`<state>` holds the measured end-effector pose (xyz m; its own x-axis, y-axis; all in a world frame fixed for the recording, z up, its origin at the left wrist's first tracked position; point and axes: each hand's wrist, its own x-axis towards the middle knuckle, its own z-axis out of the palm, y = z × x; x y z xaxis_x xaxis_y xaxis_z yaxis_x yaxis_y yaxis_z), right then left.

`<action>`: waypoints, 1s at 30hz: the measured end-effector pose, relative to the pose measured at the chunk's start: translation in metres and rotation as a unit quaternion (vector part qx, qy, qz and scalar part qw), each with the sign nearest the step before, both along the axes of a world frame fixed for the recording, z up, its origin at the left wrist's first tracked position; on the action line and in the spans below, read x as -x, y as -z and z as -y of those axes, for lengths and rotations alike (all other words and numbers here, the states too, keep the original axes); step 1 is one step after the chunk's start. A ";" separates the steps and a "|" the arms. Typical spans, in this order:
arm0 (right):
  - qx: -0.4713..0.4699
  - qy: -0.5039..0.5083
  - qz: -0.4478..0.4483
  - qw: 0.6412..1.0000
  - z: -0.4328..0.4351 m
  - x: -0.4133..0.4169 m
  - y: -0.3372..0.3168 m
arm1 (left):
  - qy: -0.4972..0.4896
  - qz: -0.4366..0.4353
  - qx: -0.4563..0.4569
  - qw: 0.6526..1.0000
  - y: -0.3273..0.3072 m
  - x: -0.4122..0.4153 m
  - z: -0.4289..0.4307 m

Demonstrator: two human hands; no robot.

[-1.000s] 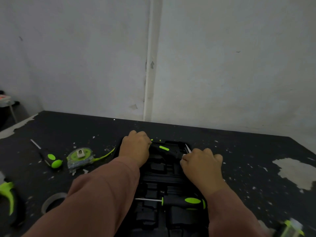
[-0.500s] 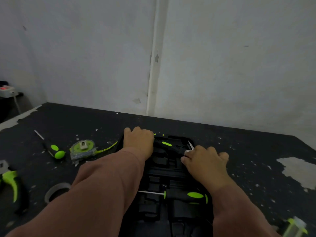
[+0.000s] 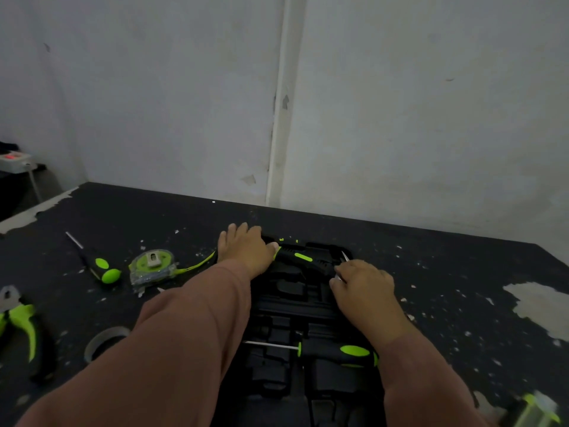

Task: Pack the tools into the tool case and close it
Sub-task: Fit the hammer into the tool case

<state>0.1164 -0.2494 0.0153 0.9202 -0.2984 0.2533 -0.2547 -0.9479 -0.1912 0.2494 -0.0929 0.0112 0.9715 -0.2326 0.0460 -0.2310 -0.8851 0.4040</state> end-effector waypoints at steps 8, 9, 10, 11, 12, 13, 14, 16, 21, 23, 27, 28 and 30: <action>-0.002 -0.024 -0.036 0.999 0.003 -0.004 0.002 | -0.014 -0.042 -0.036 0.998 -0.011 -0.003 0.004; -0.004 -0.022 -0.040 0.999 0.003 -0.005 0.001 | -0.017 -0.044 -0.040 0.998 -0.011 -0.003 0.006; -0.006 -0.022 -0.042 0.999 0.002 -0.005 -0.001 | -0.020 -0.043 -0.043 0.998 -0.011 -0.002 0.008; -0.008 -0.021 -0.044 0.999 0.002 -0.005 -0.003 | -0.021 -0.037 -0.046 0.998 -0.011 -0.002 0.011; -0.009 -0.019 -0.045 0.999 0.002 -0.004 -0.003 | -0.021 -0.031 -0.047 0.998 -0.010 0.000 0.012; -0.012 -0.017 -0.041 0.999 0.003 -0.004 -0.003 | -0.019 -0.024 -0.046 0.998 -0.007 0.001 0.013; -0.018 -0.020 -0.028 0.999 0.003 -0.004 -0.002 | -0.017 -0.016 -0.043 0.999 -0.007 0.002 0.012; -0.042 -0.030 -0.006 0.999 0.004 -0.005 0.002 | -0.011 -0.011 -0.033 0.999 -0.005 0.002 0.009; -0.066 -0.033 -0.093 0.993 0.005 -0.007 0.006 | -0.008 -0.009 -0.017 1.000 -0.005 0.002 0.006; -0.050 -0.030 -0.113 0.992 0.006 -0.009 0.006 | -0.012 -0.009 -0.012 1.000 -0.005 0.002 0.007; -0.010 -0.011 -0.131 0.991 0.007 -0.009 0.004 | -0.021 -0.012 -0.015 1.000 -0.005 0.002 0.010; -0.005 -0.004 -0.135 0.991 0.007 -0.008 0.002 | -0.024 -0.012 -0.014 1.000 -0.004 0.001 0.011; -0.006 0.006 -0.144 0.990 0.007 -0.007 0.000 | -0.029 -0.013 -0.012 0.999 -0.003 0.002 0.013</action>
<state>0.1231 -0.2566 0.0149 0.9499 -0.3118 -0.0214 -0.3120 -0.9425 -0.1197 0.2477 -0.1055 0.0144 0.9842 -0.1763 0.0156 -0.1684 -0.9060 0.3884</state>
